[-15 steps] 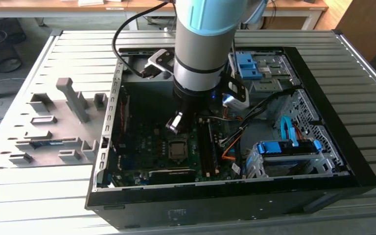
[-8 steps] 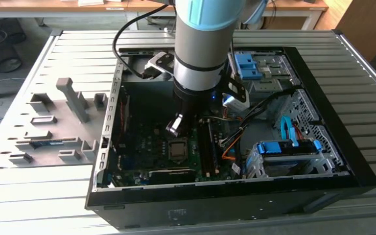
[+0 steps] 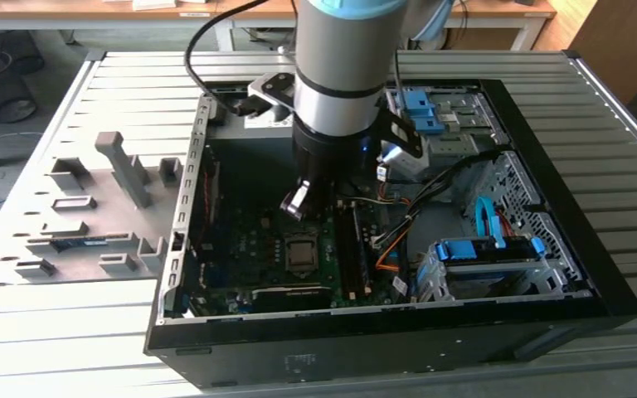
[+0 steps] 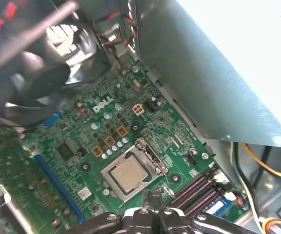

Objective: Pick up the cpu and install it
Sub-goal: 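Close the cpu cover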

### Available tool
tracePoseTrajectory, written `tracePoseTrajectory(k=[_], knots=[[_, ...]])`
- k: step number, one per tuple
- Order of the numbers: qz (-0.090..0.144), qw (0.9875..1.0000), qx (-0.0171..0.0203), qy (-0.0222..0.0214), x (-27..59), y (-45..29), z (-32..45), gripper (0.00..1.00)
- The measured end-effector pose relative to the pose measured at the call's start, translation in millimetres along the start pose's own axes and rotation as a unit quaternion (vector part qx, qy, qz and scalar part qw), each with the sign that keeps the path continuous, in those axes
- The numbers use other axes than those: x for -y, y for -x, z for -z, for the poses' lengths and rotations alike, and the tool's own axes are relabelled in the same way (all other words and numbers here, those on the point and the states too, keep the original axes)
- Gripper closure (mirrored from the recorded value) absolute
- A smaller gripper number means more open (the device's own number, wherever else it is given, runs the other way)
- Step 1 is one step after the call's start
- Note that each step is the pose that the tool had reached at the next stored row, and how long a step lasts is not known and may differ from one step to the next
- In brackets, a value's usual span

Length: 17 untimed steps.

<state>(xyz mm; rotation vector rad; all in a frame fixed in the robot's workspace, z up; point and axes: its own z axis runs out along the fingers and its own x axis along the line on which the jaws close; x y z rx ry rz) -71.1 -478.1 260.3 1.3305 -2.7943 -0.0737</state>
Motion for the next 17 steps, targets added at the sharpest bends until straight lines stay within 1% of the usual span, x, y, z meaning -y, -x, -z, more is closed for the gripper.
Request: tracePoseTrajectory(k=[3, 4, 5, 6, 8, 10, 11, 17], knots=[[0.002, 1.0, -0.0002, -0.0001, -0.8, -0.3, 13.4, 0.9], [0.002, 1.0, -0.0003, -0.0001, -0.9, -0.3, 15.1, 0.9], [0.003, 1.0, -0.0004, 0.0002, -0.8, -0.2, 15.2, 0.9], [0.005, 1.0, -0.0013, 0.0012, -0.3, 0.2, 15.1, 0.9], [0.01, 0.9999, -0.0049, 0.0031, 0.7, 1.0, 14.5, 0.9], [0.017, 0.9998, -0.0075, 0.0037, 1.5, 1.6, 13.0, 0.9], [0.021, 0.9997, -0.0082, 0.0038, 1.7, 1.7, 12.1, 0.9], [0.044, 0.999, -0.0099, 0.0033, 2.7, 2.5, 7.1, 0.9]])
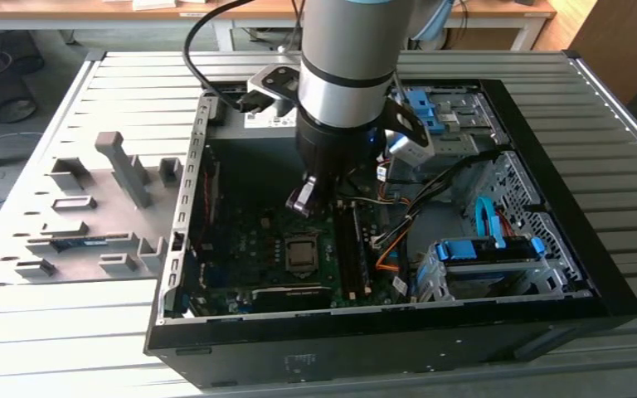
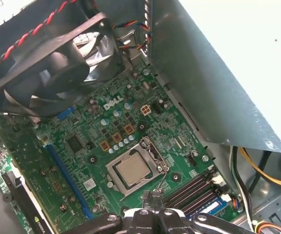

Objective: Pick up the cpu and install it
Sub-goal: 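Close the cpu cover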

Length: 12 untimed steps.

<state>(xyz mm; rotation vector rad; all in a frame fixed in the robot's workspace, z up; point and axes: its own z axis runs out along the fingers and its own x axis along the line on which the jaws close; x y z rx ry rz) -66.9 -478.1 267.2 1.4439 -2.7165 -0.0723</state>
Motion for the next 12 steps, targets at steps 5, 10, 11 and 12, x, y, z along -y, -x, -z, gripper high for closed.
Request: tracePoseTrajectory(k=[5, 10, 11, 12], knots=[[0.008, 1.0, -0.0006, -0.0003, 2.7, 3.6, -2.9, 0.9], [0.011, 0.9999, -0.0011, 0.0, 7.5, 9.8, -6.3, 0.9], [0.011, 0.9999, -0.0012, 0.0001, 8.0, 11.4, -6.8, 0.9], [0.011, 0.9999, -0.0012, 0.0002, 7.8, 13.3, -7.2, 0.9]])
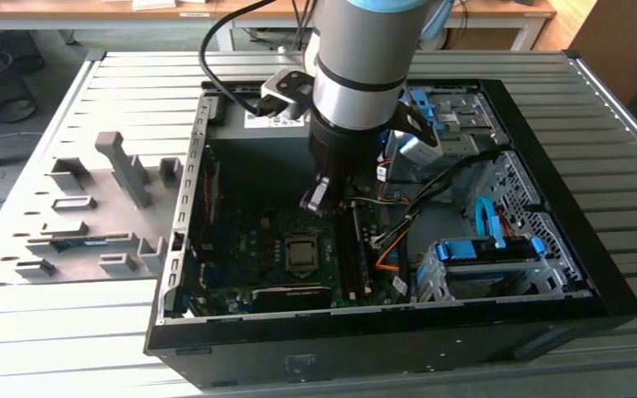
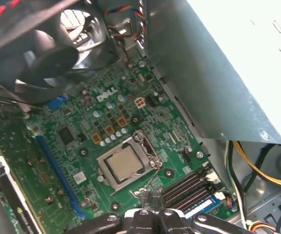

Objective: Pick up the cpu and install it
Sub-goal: 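Close the cpu cover, then install the first cpu locking lever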

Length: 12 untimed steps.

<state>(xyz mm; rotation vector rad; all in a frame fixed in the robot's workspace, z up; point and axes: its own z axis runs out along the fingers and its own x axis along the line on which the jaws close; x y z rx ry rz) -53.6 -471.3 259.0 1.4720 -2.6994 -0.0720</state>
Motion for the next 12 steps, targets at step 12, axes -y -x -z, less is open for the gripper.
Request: tracePoseTrajectory(k=[12], knots=[[0.0, 1.0, -0.0001, 0.0, -4.3, 9.6, -1.2, 0.9]])
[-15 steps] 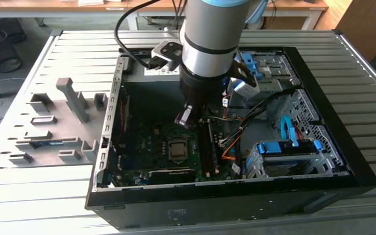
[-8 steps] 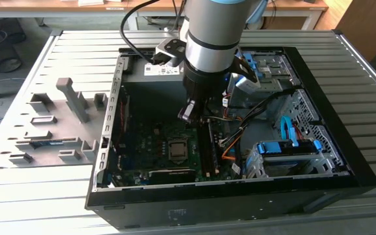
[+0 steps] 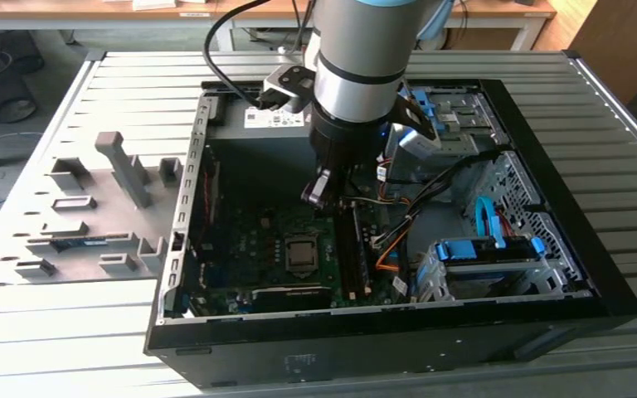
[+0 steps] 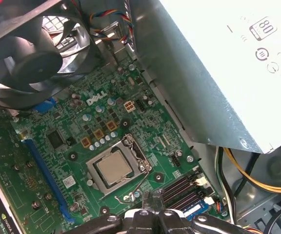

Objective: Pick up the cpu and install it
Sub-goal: 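Install the first cpu locking lever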

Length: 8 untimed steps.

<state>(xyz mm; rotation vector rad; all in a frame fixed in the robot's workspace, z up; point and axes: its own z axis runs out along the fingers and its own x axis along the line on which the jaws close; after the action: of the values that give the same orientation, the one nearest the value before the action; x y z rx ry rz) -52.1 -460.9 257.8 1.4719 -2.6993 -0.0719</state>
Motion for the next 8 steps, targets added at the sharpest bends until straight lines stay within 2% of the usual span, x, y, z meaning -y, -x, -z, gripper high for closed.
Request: tracePoseTrajectory(k=[8], knots=[[0.0, 1.0, -0.0001, 0.0, -0.3, 0.5, 0.0, 0.9]])
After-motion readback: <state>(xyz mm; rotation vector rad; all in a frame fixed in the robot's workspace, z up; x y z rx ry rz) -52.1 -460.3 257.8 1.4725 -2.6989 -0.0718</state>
